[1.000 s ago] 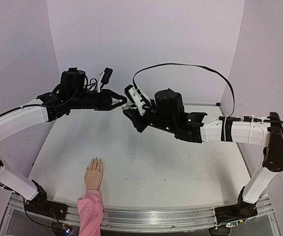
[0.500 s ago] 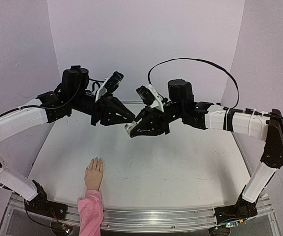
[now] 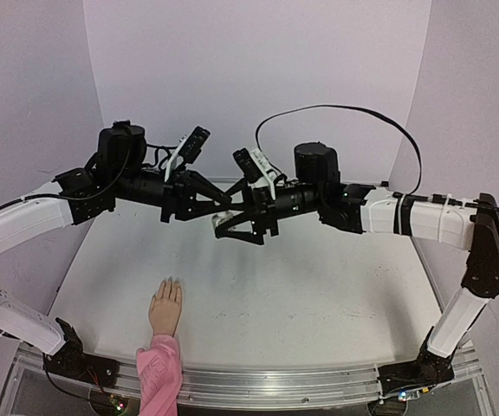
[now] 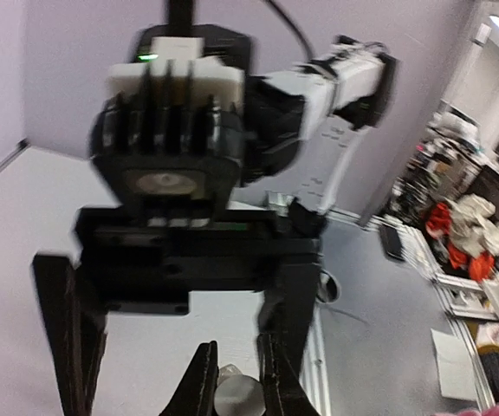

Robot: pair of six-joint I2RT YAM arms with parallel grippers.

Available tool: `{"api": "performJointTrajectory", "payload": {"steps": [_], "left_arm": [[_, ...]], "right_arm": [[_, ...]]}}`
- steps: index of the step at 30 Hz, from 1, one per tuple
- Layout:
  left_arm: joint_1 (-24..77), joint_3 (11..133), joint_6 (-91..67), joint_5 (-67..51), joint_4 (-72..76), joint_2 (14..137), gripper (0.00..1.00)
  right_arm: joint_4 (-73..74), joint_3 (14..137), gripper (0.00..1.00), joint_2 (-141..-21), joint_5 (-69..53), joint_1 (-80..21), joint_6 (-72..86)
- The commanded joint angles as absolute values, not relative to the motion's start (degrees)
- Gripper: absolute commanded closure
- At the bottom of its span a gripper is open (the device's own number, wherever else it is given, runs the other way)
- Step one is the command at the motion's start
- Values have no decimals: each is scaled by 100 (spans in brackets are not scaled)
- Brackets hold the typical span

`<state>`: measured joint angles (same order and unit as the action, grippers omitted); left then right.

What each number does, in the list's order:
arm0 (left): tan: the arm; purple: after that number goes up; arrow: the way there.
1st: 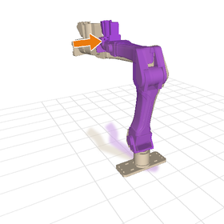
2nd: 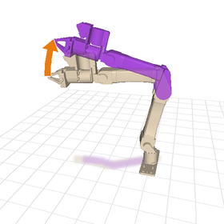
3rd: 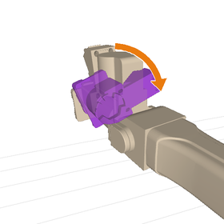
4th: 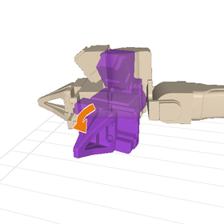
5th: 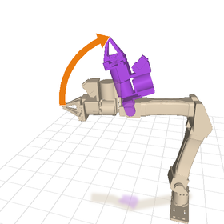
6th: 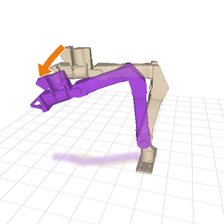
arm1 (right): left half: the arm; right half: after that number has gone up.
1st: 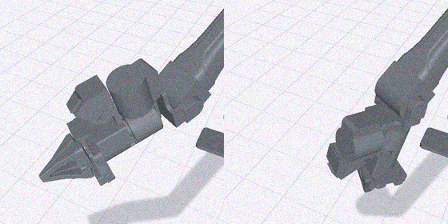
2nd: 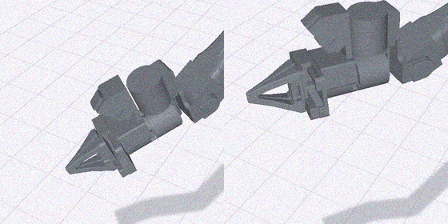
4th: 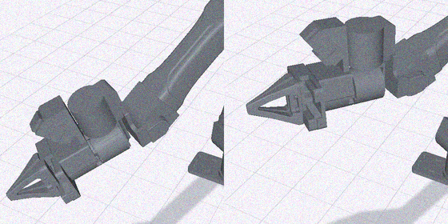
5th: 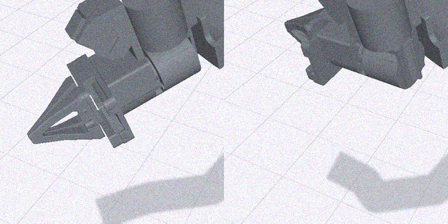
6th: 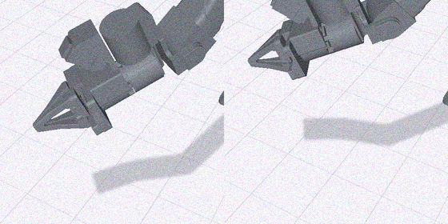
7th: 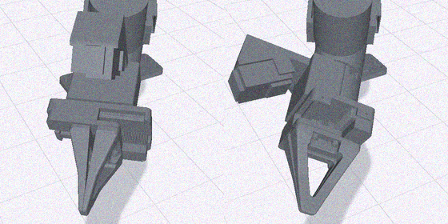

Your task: Paint the nails

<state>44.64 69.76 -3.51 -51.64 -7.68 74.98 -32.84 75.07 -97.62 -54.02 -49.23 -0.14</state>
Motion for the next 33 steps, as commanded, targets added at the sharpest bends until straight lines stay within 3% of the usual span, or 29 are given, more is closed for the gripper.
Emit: {"api": "performJointTrajectory", "payload": {"steps": [1,5,16,25,33], "left_arm": [[4029,6816,-601,-2588,-1310,7070,100],[3625,6825,-902,489,-2471,7040,100],[2351,4667,-1491,2750,-1130,6431,100],[1455,3934,-2162,2662,65,7449,100],[962,4114,-2998,2175,100,7880,100]], "right_arm": [[-3201,7306,5,-9528,-2610,-4715,-226],[-3005,6982,2,-9361,-1493,-4496,-185],[-2928,6557,2,-8951,-927,-4395,-189],[-2979,6498,2,-8921,-820,-4395,-185],[-3006,6408,2,-8904,-725,-4395,-168]]}}
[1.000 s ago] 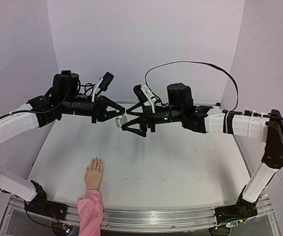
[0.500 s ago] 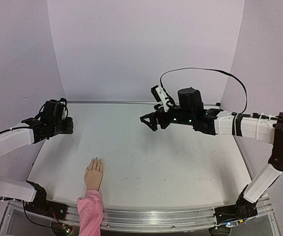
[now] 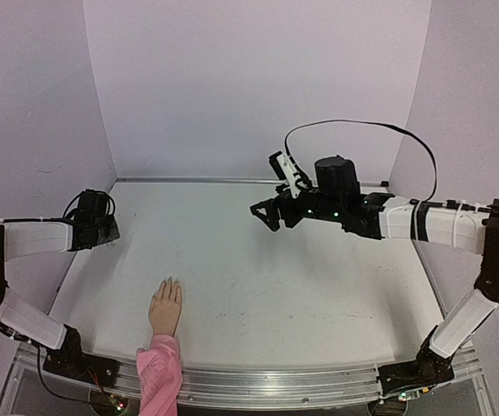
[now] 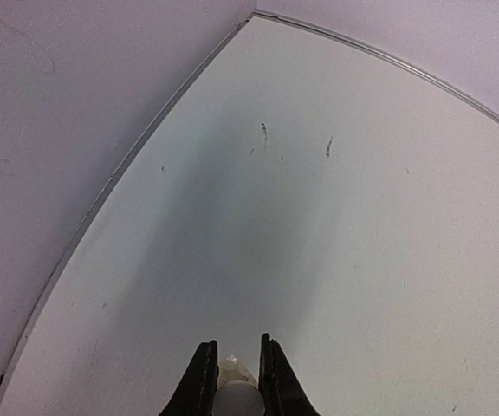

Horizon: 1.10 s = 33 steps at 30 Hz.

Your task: Paint the nails

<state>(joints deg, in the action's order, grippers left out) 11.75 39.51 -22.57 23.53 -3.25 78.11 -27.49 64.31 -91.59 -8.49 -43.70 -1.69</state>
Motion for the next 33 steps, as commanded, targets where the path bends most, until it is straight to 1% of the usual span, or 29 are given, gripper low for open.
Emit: {"api": "performJointTrajectory", "payload": {"steps": [1,5,7,13,15,17,19,20,22,25,26,29,33], "left_arm": [[944,4079,-3234,2104,97,7917,100],[961,3991,-4187,1965,88,8274,100],[1010,4068,-4294,1942,81,8547,100],[1332,4283,-4315,2448,53,9148,100],[1519,4337,-4224,2786,36,9149,97],[1644,4415,-4181,3086,-116,9151,91],[1652,4410,-4252,3126,-218,9145,88],[1652,4404,-4273,3125,-254,9130,85],[1652,4375,-4326,3125,-316,9063,75],[1652,4323,-4311,3075,-359,8887,54],[1655,4335,-4277,3025,-365,8828,49],[1652,4387,-4057,2866,-436,8576,36],[1604,4476,-3723,2630,-613,8048,19]], "right_arm": [[-3022,6395,2,-8903,-723,-4395,-160],[-3076,6393,2,-8931,-750,-4394,-128],[-3094,6413,2,-8962,-771,-4393,-117],[-3103,6451,2,-9035,-790,-4397,-97],[-3103,6460,2,-9042,-782,-4395,-80],[-3112,6460,2,-9063,-792,-4395,-84],[-3111,6467,2,-9079,-781,-4395,-71],[-3116,6468,2,-9083,-781,-4395,-70],[-3125,6454,2,-9079,-768,-4395,-62],[-3133,6430,2,-9068,-657,-4396,-49],[-3126,6419,2,-9065,-580,-4388,-49],[-3121,6340,2,-9023,-283,-4283,212],[-3151,6043,2,-8729,128,-3845,585]]}}
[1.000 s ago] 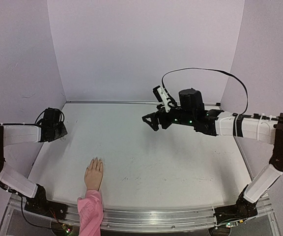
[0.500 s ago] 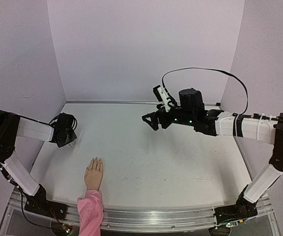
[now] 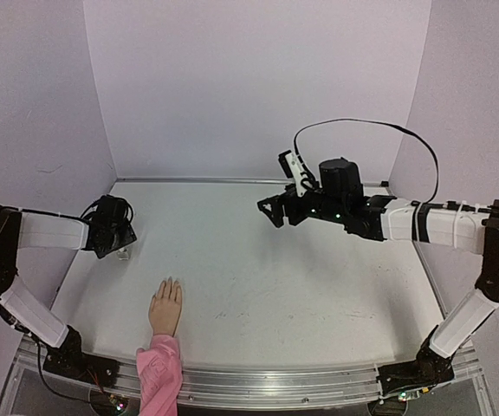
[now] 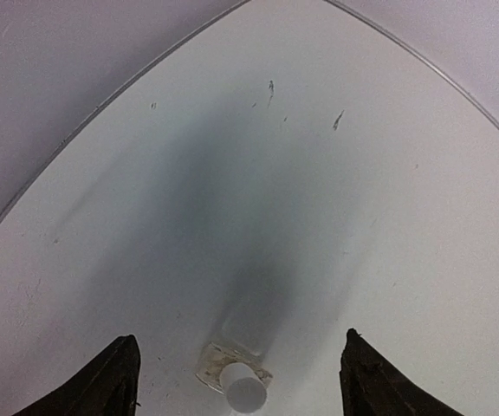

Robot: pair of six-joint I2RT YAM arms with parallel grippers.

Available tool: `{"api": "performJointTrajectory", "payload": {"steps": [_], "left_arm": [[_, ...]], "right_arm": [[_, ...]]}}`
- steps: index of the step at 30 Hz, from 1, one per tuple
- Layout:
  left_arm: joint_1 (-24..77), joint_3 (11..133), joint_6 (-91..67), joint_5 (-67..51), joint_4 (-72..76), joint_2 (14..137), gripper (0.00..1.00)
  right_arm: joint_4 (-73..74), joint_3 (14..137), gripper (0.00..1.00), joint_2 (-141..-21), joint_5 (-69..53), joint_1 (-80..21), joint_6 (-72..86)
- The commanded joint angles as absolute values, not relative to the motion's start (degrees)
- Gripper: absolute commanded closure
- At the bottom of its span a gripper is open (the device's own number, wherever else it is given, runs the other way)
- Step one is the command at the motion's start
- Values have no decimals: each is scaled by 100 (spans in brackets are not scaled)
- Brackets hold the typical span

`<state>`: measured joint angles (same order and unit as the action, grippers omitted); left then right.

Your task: Paint the nails

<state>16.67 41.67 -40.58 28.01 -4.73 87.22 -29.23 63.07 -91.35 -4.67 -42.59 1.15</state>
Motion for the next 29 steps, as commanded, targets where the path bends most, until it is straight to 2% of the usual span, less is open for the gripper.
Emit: {"api": "performJointTrajectory", "payload": {"steps": [1,4,8,13,20,29], "left_arm": [[1567,4487,-3612,2537,-634,7869,13],[1386,4460,-3179,2045,-652,7259,1],[1066,4652,-1897,1297,-522,6481,1],[851,5156,-345,768,-230,5966,1],[778,4945,-119,130,858,5496,1],[780,4916,-260,236,879,5547,1]], "right_arm": [[-3166,5933,2,-8600,227,-3706,682],[-3173,5577,2,-8155,317,-3052,962],[-3091,5084,2,-7521,258,-1984,1235],[-2630,4866,2,-6952,831,-1079,1187],[-2575,4906,2,-6331,1177,-1054,798],[-2837,4732,2,-6019,907,-1049,715]]}}
